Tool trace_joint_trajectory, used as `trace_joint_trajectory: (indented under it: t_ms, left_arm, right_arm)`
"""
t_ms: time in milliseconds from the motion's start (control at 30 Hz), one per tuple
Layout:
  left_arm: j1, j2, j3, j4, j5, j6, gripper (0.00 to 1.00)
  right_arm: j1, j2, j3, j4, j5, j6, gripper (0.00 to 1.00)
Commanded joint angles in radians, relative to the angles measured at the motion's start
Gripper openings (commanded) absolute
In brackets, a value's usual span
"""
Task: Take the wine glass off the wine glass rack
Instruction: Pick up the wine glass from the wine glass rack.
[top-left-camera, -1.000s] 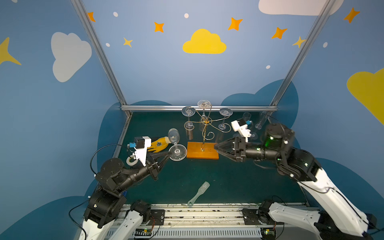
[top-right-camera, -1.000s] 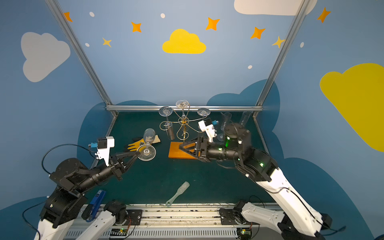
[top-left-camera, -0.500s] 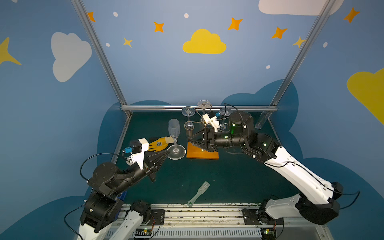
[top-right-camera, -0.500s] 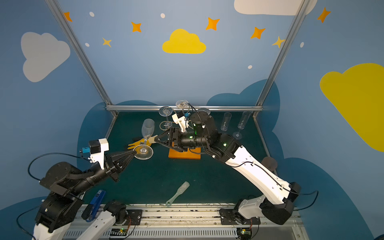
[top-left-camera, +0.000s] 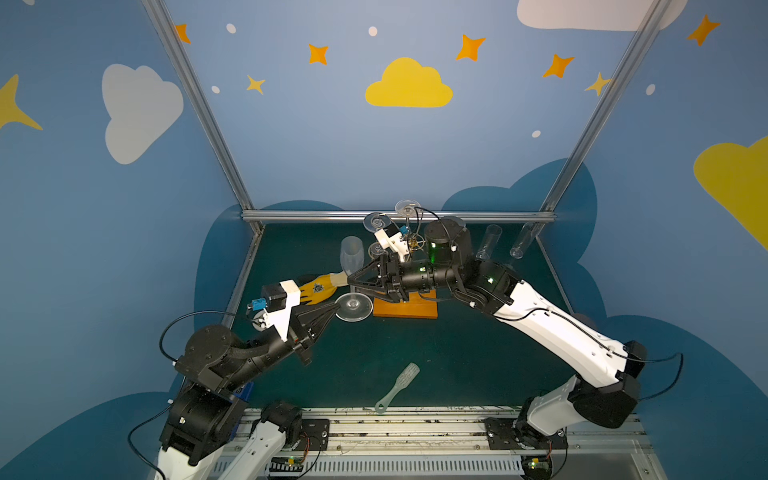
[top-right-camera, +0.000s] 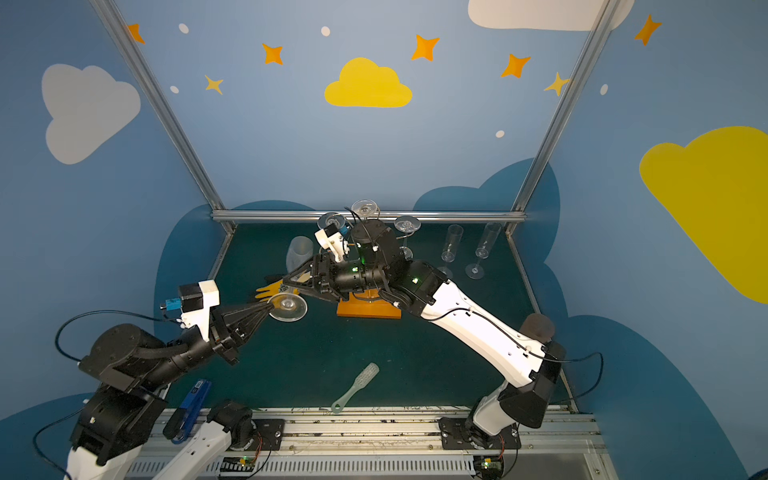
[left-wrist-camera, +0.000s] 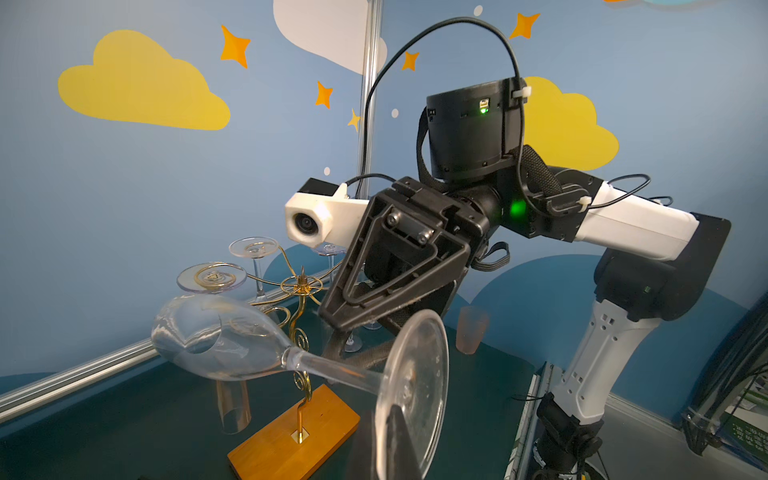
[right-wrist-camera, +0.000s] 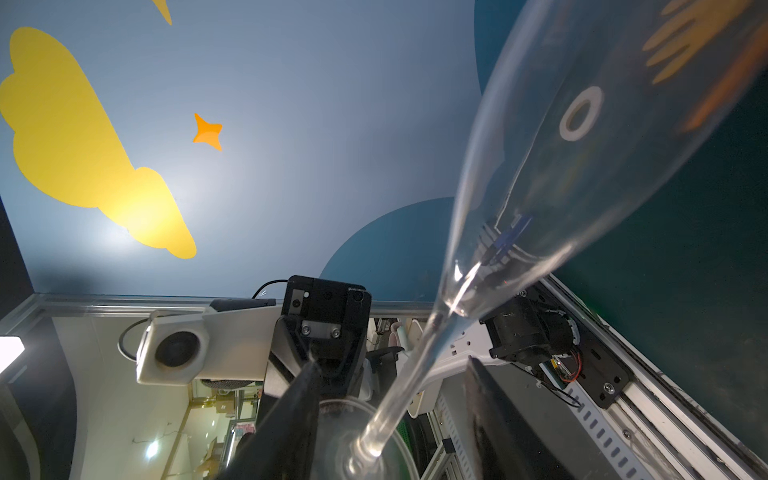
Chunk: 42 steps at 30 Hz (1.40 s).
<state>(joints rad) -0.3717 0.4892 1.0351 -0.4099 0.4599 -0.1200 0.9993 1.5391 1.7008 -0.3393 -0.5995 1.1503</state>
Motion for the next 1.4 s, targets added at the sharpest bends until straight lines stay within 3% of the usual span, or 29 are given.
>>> trace_joint_trajectory:
  t_ms: [0, 267, 567, 633, 767, 833, 1000, 1200, 1367]
  left_arm:
    - [-0.002, -0.004, 0.011, 0.052, 0.015, 0.037, 0.03]
    - [-0.001, 0.006, 0.005, 0.052, 0.03, 0.059, 0.03]
    - [-0.002, 0.008, -0.005, 0.048, 0.055, 0.071, 0.03]
    - [-0.001, 0.005, -0.008, 0.049, 0.063, 0.07, 0.1]
    - [0.0, -0.011, -0.021, 0.052, 0.06, 0.062, 0.38]
    - [-0.002, -0.022, -0.026, 0.05, 0.06, 0.055, 0.48]
    - [-0.002, -0.038, -0.041, 0.064, 0.027, -0.009, 0.72]
    - [-0.002, -0.012, -0.056, 0.172, -0.06, -0.129, 0.81]
    - [0.0, 0.114, 0.027, 0.272, 0.001, -0.225, 0.86]
  right_arm:
    - [0.01, 0.015, 0.026, 0.05, -0.02, 0.019, 0.52]
    - [0.024, 0.043, 0.018, 0.089, -0.031, 0.037, 0.38]
    - [0.022, 0.049, 0.009, 0.1, -0.029, 0.025, 0.04]
    - [0.021, 0.053, 0.01, 0.105, -0.033, 0.024, 0.0]
    - [0.016, 0.058, 0.01, 0.113, -0.044, 0.009, 0.0]
    - [0.005, 0.054, 0.01, 0.106, -0.043, -0.013, 0.0]
    - [-0.05, 0.011, 0.027, 0.022, 0.0, -0.166, 0.0]
    - [-0.097, -0.074, 0.05, -0.057, 0.111, -0.487, 0.0]
    - [-0.103, -0.165, 0.021, -0.051, 0.213, -0.762, 0.0]
